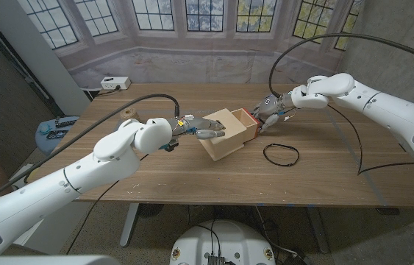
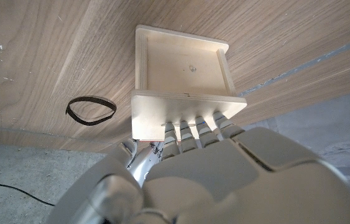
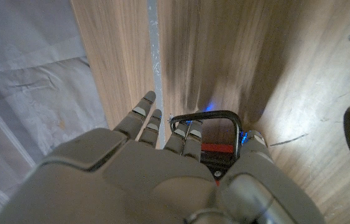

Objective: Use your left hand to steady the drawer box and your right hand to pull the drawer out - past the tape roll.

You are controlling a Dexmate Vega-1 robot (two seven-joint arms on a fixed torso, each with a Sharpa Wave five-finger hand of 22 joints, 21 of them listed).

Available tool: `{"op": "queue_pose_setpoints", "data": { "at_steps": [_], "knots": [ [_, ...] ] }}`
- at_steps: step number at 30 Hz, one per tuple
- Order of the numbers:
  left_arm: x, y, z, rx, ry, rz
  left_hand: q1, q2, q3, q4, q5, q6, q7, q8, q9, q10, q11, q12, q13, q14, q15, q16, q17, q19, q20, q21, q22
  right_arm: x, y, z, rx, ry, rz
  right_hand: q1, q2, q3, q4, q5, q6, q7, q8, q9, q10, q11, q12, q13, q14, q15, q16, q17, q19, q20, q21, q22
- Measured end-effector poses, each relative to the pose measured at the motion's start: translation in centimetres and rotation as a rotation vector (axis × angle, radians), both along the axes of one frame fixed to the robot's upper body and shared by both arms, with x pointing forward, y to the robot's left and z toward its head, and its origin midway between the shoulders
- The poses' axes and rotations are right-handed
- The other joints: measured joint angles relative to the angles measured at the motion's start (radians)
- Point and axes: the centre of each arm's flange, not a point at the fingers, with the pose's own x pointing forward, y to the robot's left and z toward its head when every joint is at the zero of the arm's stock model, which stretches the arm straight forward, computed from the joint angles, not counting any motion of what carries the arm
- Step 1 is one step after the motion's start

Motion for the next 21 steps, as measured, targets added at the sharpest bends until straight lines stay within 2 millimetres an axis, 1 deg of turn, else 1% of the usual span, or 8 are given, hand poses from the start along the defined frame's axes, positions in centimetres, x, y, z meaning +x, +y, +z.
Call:
{"op": "queue_pose_setpoints", "data": {
  "at_steps": [6, 16, 18, 21],
  "knots": [
    [0.02, -0.04, -0.07, 0.001, 0.002, -0.002, -0.005, 0.005, 0.0, 0.0, 0.004, 0.004, -0.004, 0.0, 0.0, 0.0, 0.0, 0.0, 0.0, 0.0, 0.0, -0.003, 0.0, 0.0, 0.0, 0.0, 0.0, 0.12, -0.24, 0.08, 0.002, -0.006, -0.013, 0.0, 0.0, 0.0, 0.0, 0.0, 0.0, 0.0, 0.0, 0.0, 0.002, 0.002, 0.0, 0.0, 0.0, 0.0, 0.0, 0.0, 0.0, 0.0, 0.0, 0.0],
    [0.11, -0.07, -0.07, 0.002, 0.004, -0.004, -0.009, 0.001, 0.0, 0.0, 0.004, 0.004, -0.004, 0.0, 0.0, 0.0, 0.0, 0.0, 0.001, 0.0, 0.0, -0.003, 0.0, 0.0, 0.0, 0.0, 0.002, 0.27, -0.67, 0.13, 0.003, -0.013, -0.033, 0.0, 0.0, 0.0, 0.0, 0.0, 0.0, 0.0, 0.0, 0.0, 0.002, 0.002, 0.0, 0.0, 0.0, 0.0, 0.0, 0.0, 0.0, 0.0, 0.0, 0.0],
    [0.12, -0.08, -0.06, 0.002, 0.004, -0.005, -0.009, 0.001, 0.0, 0.0, 0.004, 0.004, -0.004, 0.0, 0.0, 0.0, 0.0, 0.0, 0.001, 0.0, 0.0, -0.003, 0.0, 0.0, 0.0, 0.0, 0.001, 0.3, -0.78, 0.13, 0.003, -0.014, -0.038, -0.005, -0.005, 0.0, 0.0, 0.0, 0.0, 0.0, 0.0, 0.0, 0.002, 0.002, 0.0, 0.0, 0.0, 0.0, 0.0, 0.0, 0.0, 0.0, 0.0, 0.0],
    [0.13, -0.09, -0.04, 0.002, 0.005, -0.005, -0.009, 0.001, 0.0, 0.0, 0.004, 0.004, -0.004, 0.0, 0.0, 0.0, 0.0, -0.002, 0.001, 0.0, 0.0, -0.004, 0.0, 0.0, 0.0, 0.0, 0.001, 0.34, -0.85, 0.16, 0.003, -0.016, -0.042, -0.005, -0.005, 0.0, 0.0, 0.0, 0.0, 0.0, -0.007, 0.0, 0.002, 0.002, 0.0, 0.0, 0.0, 0.0, 0.0, 0.0, 0.0, 0.0, 0.0, 0.0]
  ]
}}
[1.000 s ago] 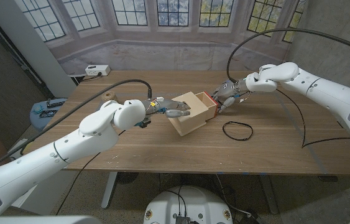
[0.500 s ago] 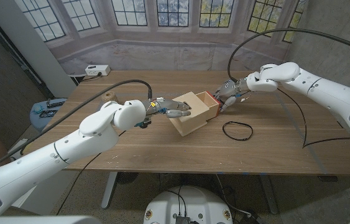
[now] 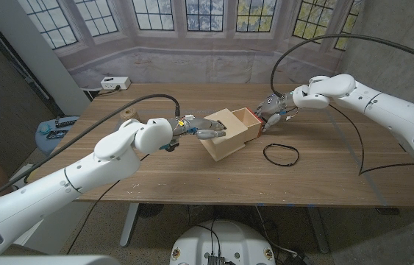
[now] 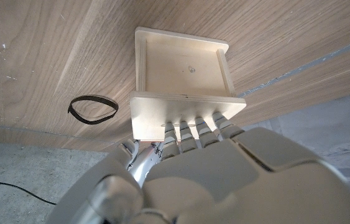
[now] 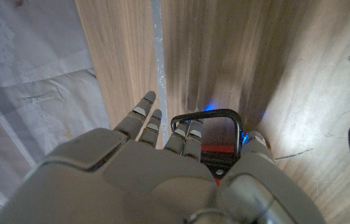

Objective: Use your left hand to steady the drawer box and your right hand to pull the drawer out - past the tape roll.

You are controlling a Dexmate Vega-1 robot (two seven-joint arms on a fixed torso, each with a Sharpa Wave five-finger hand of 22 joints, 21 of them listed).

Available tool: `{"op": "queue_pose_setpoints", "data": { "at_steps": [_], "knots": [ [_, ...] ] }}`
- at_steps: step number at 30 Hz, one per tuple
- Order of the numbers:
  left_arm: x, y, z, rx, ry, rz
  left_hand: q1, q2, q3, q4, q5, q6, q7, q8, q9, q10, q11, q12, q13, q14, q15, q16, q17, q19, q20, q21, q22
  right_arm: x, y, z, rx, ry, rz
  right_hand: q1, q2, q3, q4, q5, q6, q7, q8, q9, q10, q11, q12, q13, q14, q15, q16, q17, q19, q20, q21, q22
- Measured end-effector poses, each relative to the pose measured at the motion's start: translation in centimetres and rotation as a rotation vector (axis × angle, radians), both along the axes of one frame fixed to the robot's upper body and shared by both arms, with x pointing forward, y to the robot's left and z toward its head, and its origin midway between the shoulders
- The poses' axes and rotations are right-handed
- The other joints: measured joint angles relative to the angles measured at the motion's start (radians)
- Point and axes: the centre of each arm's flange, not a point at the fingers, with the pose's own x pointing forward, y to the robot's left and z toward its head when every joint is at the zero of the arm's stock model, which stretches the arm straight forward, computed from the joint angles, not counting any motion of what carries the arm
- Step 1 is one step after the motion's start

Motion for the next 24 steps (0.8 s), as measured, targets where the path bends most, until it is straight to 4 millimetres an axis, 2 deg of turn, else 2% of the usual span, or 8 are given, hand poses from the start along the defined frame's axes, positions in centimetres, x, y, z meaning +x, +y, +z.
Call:
{"op": "queue_pose_setpoints", "data": {
  "at_steps": [24],
  "knots": [
    [-0.1, -0.05, -0.11, 0.002, 0.007, -0.004, 0.0, 0.0, 0.007, -0.001, 0.0, 0.0, 0.0, 0.0, 0.0, 0.0, 0.0, -0.001, -0.001, 0.0, 0.0, 0.001, 0.0, 0.0, 0.0, -0.003, -0.002, 0.25, -0.94, 0.34, 0.001, -0.018, -0.053, -0.008, 0.0, 0.003, 0.003, 0.0, -0.005, 0.005, 0.0, 0.0, -0.005, 0.005, 0.0, 0.0, 0.0, 0.0, 0.0, 0.0, -0.015, 0.007, 0.0, 0.0]
  ]
}}
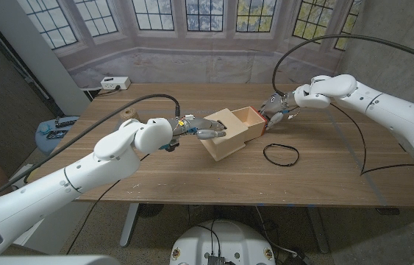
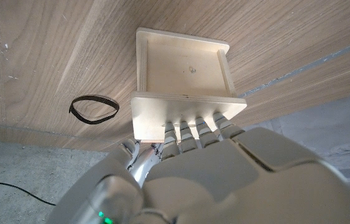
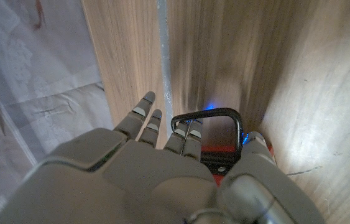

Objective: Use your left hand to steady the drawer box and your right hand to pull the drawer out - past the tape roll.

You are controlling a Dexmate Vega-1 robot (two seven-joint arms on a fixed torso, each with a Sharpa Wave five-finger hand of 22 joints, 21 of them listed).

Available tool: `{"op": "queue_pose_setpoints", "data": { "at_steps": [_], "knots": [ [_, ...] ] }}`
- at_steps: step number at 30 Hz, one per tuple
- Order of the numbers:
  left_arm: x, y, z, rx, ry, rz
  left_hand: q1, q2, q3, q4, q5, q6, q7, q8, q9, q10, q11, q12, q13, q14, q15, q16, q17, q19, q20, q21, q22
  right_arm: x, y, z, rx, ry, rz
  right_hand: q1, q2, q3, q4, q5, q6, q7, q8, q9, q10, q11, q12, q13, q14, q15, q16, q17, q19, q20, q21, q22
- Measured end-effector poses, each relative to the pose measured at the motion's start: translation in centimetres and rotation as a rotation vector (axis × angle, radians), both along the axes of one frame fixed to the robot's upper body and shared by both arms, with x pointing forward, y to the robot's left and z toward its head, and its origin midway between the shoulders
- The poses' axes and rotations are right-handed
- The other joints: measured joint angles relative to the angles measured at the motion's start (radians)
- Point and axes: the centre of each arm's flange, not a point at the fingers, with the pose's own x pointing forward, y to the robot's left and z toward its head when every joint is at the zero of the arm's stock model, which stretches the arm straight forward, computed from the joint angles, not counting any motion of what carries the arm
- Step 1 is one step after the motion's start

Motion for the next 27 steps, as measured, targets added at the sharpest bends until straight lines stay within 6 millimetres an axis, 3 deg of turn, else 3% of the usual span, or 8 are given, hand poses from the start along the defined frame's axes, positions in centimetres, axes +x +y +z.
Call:
{"op": "queue_pose_setpoints", "data": {
  "at_steps": [27],
  "knots": [
    [-0.28, -0.19, -0.26, 0.007, 0.008, -0.016, -0.004, -0.004, 0.003, -0.003, 0.0, 0.004, -0.004, 0.0, 0.0, 0.0, 0.0, -0.002, 0.002, 0.0, 0.0, -0.001, 0.0, -0.002, 0.002, 0.004, 0.001, -0.08, -0.91, 0.68, 0.003, -0.023, -0.04, 0.0, 0.0, 0.001, 0.001, 0.0, 0.0, 0.0, 0.0, 0.0, 0.0, 0.0, 0.0, 0.0, 0.0, 0.0, 0.0, 0.0, 0.0, 0.0, 0.0, 0.0]
  ]
}}
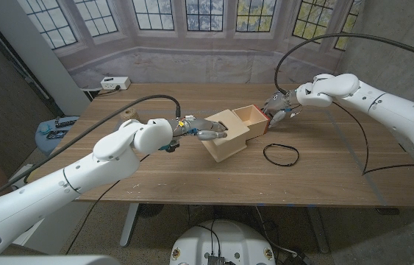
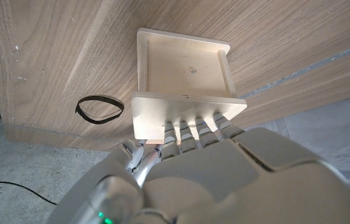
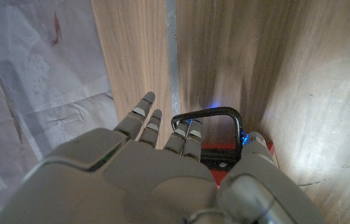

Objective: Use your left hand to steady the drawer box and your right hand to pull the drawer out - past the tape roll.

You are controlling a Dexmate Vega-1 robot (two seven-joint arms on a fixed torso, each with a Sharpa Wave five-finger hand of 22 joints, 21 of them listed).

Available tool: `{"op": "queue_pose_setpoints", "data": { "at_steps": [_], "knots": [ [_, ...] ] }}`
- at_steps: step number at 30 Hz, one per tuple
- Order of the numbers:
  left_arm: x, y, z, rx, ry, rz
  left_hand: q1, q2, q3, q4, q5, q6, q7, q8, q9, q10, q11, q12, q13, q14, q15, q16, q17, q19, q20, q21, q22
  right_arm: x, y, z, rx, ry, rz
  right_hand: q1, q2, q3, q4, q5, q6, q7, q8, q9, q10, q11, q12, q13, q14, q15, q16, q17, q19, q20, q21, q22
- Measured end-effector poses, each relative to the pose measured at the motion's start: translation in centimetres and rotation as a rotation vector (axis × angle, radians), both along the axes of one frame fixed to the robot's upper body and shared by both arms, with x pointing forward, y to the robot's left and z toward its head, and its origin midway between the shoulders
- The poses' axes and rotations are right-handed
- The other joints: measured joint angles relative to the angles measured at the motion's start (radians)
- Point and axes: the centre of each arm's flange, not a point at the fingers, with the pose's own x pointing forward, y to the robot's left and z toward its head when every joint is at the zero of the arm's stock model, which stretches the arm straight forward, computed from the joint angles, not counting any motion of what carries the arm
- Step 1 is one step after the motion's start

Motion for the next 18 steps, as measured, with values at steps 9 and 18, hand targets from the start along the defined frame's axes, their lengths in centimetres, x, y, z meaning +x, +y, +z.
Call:
{"op": "queue_pose_setpoints", "data": {
  "at_steps": [9, 18],
  "knots": [
    [-0.03, -0.02, -0.07, 0.0, 0.003, -0.002, 0.0, 0.0, 0.003, -0.003, 0.0, 0.0, 0.0, 0.0, 0.0, 0.0, 0.0, 0.0, 0.0, 0.0, 0.0, -0.002, 0.0, 0.0, 0.0, -0.001, 0.0, -0.01, -0.18, 0.15, -0.003, -0.006, -0.007, 0.0, 0.0, 0.0, 0.0, 0.0, 0.0, 0.0, 0.0, 0.0, 0.0, 0.0, 0.0, 0.0, 0.0, 0.0, 0.0, 0.0, -0.001, 0.001, 0.0, 0.0],
    [-0.01, -0.01, -0.06, 0.002, 0.004, -0.004, 0.0, 0.0, 0.003, -0.003, 0.0, 0.0, 0.0, 0.0, 0.0, 0.0, 0.0, 0.0, -0.001, 0.0, 0.0, -0.003, -0.001, 0.0, 0.0, -0.002, 0.0, -0.18, -0.19, 0.51, -0.005, -0.016, -0.008, 0.0, 0.0, 0.0, 0.0, 0.0, 0.0, 0.0, 0.0, 0.0, 0.0, 0.0, 0.0, 0.0, 0.0, 0.0, 0.0, 0.0, -0.004, 0.004, 0.0, 0.0]
  ]
}}
